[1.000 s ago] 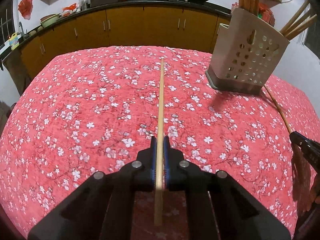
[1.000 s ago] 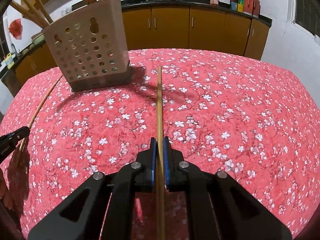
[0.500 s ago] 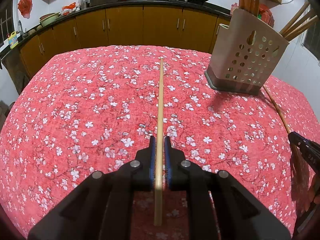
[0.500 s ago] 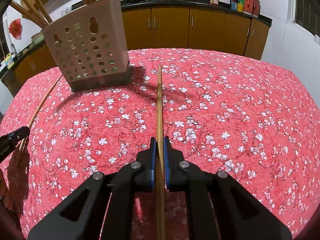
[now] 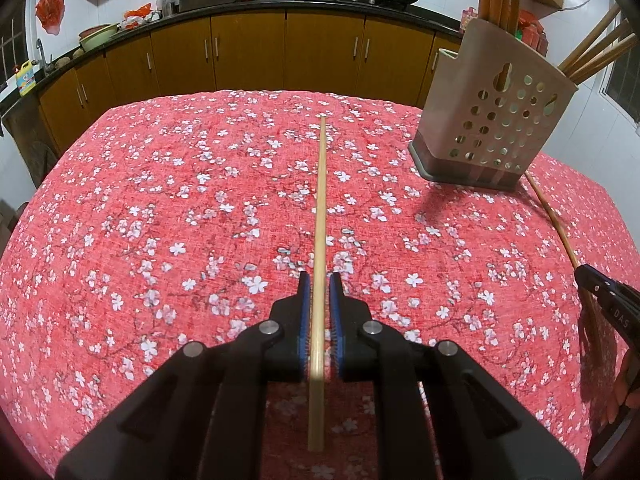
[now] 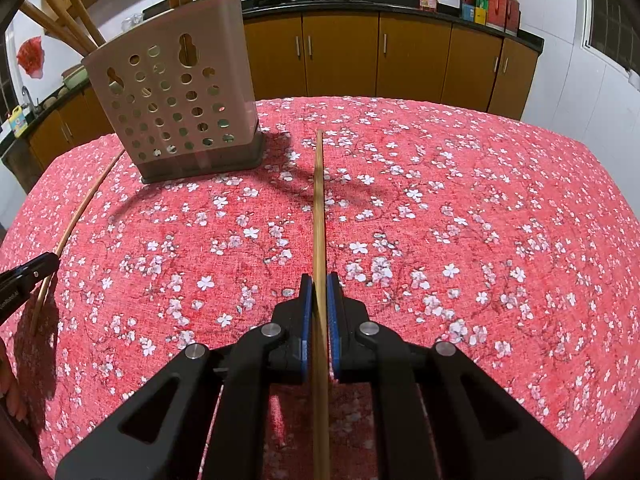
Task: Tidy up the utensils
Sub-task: 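Grasp a chopstick with the right gripper while the left gripper grasps the last one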
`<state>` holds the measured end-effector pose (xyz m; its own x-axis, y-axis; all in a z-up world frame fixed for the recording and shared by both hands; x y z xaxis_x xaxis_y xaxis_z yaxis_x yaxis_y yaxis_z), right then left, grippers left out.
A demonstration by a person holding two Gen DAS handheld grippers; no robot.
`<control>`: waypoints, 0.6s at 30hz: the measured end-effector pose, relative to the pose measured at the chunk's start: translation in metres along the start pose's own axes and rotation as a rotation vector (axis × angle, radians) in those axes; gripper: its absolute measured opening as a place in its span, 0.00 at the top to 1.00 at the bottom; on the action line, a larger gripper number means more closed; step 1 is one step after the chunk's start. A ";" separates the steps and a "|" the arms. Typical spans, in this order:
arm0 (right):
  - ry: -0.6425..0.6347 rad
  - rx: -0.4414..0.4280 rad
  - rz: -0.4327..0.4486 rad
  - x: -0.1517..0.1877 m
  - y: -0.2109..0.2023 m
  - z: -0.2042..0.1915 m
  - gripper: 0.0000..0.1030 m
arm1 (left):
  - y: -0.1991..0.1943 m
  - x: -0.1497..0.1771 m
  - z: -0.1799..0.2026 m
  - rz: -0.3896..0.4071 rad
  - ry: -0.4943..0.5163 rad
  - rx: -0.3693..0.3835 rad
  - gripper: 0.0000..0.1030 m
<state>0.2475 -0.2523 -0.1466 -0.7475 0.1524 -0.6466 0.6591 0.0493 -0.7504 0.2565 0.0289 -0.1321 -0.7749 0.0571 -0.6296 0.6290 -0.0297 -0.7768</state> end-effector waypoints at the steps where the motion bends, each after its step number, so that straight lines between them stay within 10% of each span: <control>1: 0.000 0.000 0.000 0.000 0.000 0.000 0.91 | 0.000 0.000 0.000 0.000 0.000 0.000 0.88; 18: 0.001 0.000 0.000 0.000 0.000 0.000 0.91 | 0.001 -0.001 0.005 -0.001 0.011 -0.001 0.85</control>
<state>0.2476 -0.2519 -0.1461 -0.7472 0.1533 -0.6466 0.6593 0.0488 -0.7503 0.2575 0.0234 -0.1326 -0.7750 0.0685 -0.6282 0.6279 -0.0284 -0.7778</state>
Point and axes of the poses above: each gripper's, at about its wrist camera, not at the fingertips, and y roughly the way its jaws point, z to its right, x to its underside, the point moved 6 cm from there along y, roughly the way its jaws point, and after that the axes turned 6 degrees about y, right-handed, at the moved point
